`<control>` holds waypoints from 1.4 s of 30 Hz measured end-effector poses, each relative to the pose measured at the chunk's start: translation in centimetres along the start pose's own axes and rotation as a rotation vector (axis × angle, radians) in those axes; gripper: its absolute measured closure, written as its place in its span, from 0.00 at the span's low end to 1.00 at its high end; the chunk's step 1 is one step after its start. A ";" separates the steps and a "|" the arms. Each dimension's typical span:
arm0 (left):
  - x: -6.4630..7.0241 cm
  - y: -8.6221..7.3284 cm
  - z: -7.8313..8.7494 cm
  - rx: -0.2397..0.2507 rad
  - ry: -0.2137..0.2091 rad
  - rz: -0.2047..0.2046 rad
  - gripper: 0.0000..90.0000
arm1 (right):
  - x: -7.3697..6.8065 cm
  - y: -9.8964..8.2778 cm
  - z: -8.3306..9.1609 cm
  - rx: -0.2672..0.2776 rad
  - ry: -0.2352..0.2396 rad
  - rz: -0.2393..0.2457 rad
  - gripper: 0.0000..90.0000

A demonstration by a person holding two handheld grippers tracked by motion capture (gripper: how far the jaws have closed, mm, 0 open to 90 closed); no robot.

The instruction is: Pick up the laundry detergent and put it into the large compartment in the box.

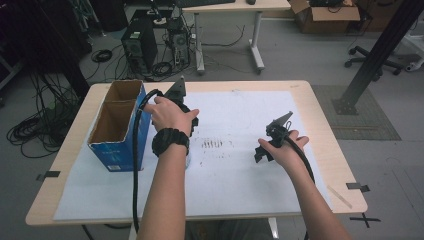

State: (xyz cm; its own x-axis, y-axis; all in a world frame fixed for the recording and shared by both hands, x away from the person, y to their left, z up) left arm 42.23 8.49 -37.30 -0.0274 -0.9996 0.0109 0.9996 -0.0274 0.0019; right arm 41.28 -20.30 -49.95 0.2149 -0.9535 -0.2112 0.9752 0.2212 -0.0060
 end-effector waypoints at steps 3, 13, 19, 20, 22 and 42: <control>0.0 0.0 0.0 -0.002 0.002 0.003 0.32 | 0.0 0.0 0.0 -0.001 -0.001 0.001 0.05; -0.1 0.0 0.0 -0.006 0.005 0.000 0.36 | -0.1 0.0 -0.2 -0.003 -0.001 0.006 0.05; 0.0 0.0 0.0 -0.006 0.003 -0.001 0.37 | 0.0 -0.1 -0.3 -0.007 -0.007 0.008 0.05; 0.0 0.0 0.0 -0.006 0.003 -0.001 0.38 | 0.0 -0.1 -0.3 -0.007 -0.007 0.008 0.05; 0.1 0.0 0.1 -0.006 0.000 -0.001 0.41 | 0.1 -0.1 -0.2 -0.007 -0.009 0.006 0.05; 0.0 -0.1 0.2 -0.007 0.001 -0.002 0.41 | 0.0 -0.2 -0.1 -0.003 -0.009 0.009 0.05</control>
State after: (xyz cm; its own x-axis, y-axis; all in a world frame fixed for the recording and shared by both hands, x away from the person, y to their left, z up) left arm 42.17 8.52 -37.07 -0.0294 -0.9995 0.0099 0.9996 -0.0294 -0.0051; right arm 41.12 -20.34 -50.03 0.2238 -0.9534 -0.2023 0.9732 0.2300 -0.0075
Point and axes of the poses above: each handheld gripper's, and its own axes: z roughly backward along the jaws, y roughly out of its top, x roughly to its right, the point moved 9 cm from there along -z, roughly forward along the jaws, and after that the axes turned 7 degrees about -x, right-handed, at the moved point
